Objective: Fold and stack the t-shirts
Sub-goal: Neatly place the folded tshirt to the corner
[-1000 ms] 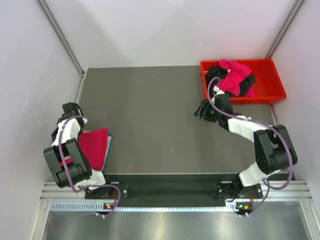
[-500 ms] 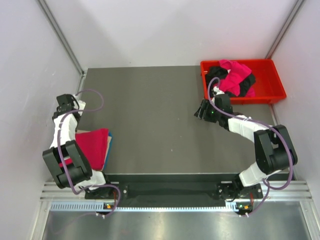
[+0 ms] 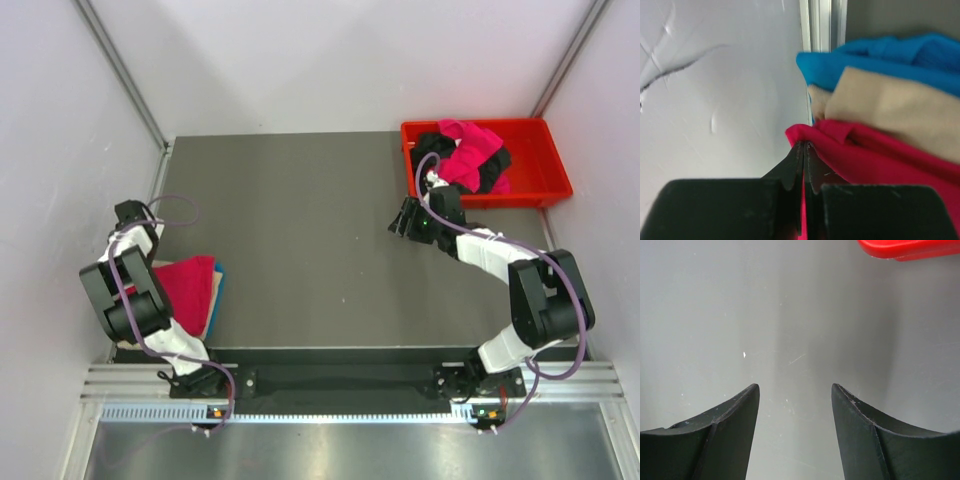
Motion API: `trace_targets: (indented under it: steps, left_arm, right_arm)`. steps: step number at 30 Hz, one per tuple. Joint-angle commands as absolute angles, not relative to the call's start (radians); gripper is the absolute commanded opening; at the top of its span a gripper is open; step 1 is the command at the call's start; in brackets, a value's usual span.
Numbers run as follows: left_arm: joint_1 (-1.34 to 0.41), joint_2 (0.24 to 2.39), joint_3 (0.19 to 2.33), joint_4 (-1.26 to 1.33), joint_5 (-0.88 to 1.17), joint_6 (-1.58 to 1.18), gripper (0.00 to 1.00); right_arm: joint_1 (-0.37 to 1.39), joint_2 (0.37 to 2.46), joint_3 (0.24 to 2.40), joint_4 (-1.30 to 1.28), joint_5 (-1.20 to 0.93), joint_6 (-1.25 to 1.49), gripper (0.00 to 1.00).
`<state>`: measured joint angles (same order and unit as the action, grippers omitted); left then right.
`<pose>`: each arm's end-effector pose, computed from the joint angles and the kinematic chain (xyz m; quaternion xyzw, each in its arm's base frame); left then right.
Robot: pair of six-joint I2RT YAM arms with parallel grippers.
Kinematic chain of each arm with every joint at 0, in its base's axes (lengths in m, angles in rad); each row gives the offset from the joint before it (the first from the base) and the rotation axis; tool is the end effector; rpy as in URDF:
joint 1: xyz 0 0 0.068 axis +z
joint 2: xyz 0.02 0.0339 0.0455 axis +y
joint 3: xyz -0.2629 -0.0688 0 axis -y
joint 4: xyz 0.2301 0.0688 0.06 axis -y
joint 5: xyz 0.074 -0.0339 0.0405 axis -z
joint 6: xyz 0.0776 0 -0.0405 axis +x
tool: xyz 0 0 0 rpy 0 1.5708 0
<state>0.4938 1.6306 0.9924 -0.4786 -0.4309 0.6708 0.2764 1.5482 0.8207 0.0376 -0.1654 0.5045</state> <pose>0.2661 0.1800 0.1572 0.0362 0.9523 0.2949 0.0691 0.3255 0.1056 0.1723 0.0676 0.8996 0.2308 0.3645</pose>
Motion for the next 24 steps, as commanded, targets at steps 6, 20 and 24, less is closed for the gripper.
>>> trace_targets:
  steps: [6,20,24]
  left_arm:
    - [0.474,1.657,1.129,-0.415,-0.396,0.581,0.08]
    - [0.129,1.293,1.043,-0.769,0.132,0.525,0.61]
    - [0.077,1.313,0.983,-0.706,-0.001,0.512,0.61]
  right_arm:
    - [0.262,1.520,0.864,0.032,-0.146,0.483,0.60]
    - [0.264,1.505,0.816,0.054,-0.156,0.491,0.60]
    - [0.264,1.502,0.808,0.064,-0.163,0.491,0.60]
